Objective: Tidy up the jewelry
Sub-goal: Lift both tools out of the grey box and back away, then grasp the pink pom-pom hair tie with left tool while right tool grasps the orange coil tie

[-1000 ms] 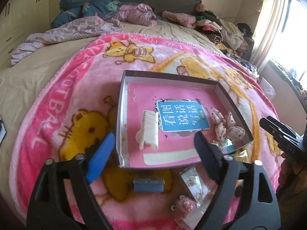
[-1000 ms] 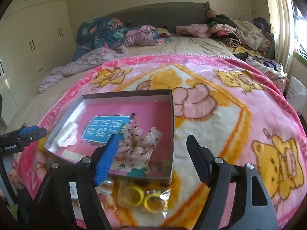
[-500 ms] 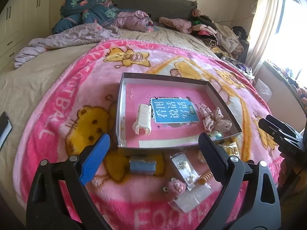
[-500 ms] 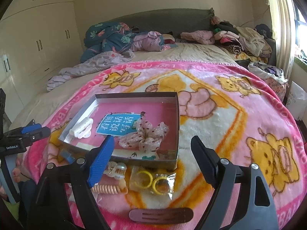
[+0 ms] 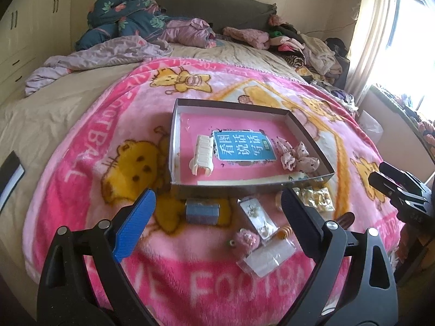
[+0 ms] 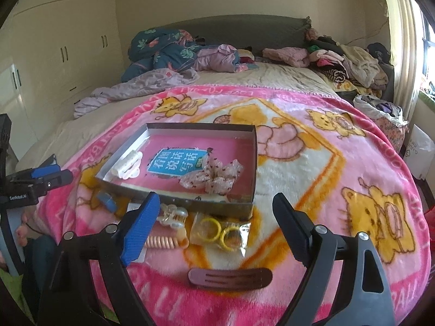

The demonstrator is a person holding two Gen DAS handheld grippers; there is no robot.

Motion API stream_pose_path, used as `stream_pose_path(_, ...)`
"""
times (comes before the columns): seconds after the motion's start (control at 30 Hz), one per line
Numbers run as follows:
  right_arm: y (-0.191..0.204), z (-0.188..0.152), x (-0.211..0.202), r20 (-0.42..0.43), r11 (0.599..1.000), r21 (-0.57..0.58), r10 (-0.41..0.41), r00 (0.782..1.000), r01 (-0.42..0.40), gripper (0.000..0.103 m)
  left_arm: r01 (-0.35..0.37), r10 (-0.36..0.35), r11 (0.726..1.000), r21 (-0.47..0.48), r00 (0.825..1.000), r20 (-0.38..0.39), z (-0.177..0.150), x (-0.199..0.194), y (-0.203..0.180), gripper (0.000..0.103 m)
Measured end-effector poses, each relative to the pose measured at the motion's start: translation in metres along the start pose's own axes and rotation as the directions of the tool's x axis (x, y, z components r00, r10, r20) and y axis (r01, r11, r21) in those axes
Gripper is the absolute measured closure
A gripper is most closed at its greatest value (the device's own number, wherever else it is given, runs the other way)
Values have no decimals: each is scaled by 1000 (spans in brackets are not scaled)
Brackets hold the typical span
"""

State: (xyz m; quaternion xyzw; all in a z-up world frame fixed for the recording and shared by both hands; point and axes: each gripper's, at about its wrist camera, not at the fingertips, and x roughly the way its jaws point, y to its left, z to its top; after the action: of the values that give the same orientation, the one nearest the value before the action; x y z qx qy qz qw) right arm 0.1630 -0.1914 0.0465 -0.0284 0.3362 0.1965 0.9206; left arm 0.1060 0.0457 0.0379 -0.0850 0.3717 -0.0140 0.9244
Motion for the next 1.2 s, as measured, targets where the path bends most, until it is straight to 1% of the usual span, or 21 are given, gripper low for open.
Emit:
stream_pose_path(0.17,2,-11,-4,-20,1000,-14,1,1000,-1,21,-3,3,1000,6,1000,-4,-8,-4,-1,18)
stream_pose_path(0.37,4,-23,-4,-47,1000,-21,9,999,-10,21,-16,16,1000,14,1000,-27,-21,-2,-4,18)
stream_pose_path(0.73,6,-39,3,-88,999,-43,24,996,-28,21,-24,26,999,34,996,-87,-40,13,-10,18)
stream_pose_path(1.07,1,-51,16,-123,998,-44,36,992,-41,21,-38,44,999,39,989,-141,-55,29,-10,18)
stream_pose_path(1.1,0,-52,17,-125,998,-43,38,991,-44,21,-40,46,998,40,988,-146,-57,31,-10,19)
stream_pose_path(1.17,0,-54,20,-132,998,-42,41,990,-47,21,-35,41,999,40,987,-157,-59,35,-10,26)
stream_pose_path(1.2,0,-54,22,-135,998,-43,45,990,-51,21,-31,37,999,41,986,-162,-60,36,-11,28)
